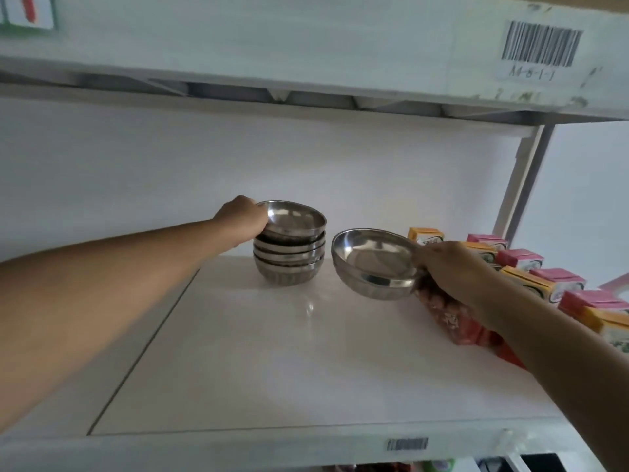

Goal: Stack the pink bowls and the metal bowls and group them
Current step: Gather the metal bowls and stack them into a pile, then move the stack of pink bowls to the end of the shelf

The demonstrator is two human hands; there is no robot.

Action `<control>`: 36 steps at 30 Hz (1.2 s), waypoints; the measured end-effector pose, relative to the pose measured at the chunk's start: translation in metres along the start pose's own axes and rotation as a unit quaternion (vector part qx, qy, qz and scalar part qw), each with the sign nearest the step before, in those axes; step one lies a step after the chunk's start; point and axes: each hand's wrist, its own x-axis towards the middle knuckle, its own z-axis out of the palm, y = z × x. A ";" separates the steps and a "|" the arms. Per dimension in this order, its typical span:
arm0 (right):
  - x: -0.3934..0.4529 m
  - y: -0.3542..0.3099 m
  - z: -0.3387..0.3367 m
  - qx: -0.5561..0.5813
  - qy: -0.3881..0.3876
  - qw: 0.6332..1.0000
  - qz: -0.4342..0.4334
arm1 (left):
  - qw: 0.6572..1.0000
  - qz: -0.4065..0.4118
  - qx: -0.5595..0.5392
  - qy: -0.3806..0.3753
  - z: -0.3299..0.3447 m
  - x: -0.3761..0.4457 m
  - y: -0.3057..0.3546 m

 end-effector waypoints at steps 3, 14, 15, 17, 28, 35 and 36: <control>0.006 -0.018 0.004 0.003 0.025 1.000 0.001 | 0.999 0.017 0.018 -0.023 -0.005 0.006 -0.008; 0.056 -0.121 0.040 0.050 0.023 0.998 -0.032 | 0.998 -0.002 -0.047 -0.043 -0.033 -0.006 -0.049; 0.064 -0.126 0.048 0.035 0.027 0.998 -0.034 | 0.998 0.000 -0.045 -0.036 -0.037 -0.009 -0.056; 0.077 -0.132 0.067 0.003 0.026 0.999 -0.036 | 0.999 -0.005 -0.044 -0.019 -0.044 -0.017 -0.071; 0.113 -0.108 0.116 -0.098 0.013 0.995 -0.031 | 0.999 -0.026 -0.044 0.006 -0.077 -0.057 -0.119; 0.100 -0.088 0.103 -0.140 0.027 0.987 -0.072 | 1.000 -0.007 0.025 0.001 -0.083 -0.070 -0.119; 0.095 -0.085 0.100 -0.179 0.041 0.979 -0.090 | 0.998 0.000 0.056 0.007 -0.085 -0.074 -0.119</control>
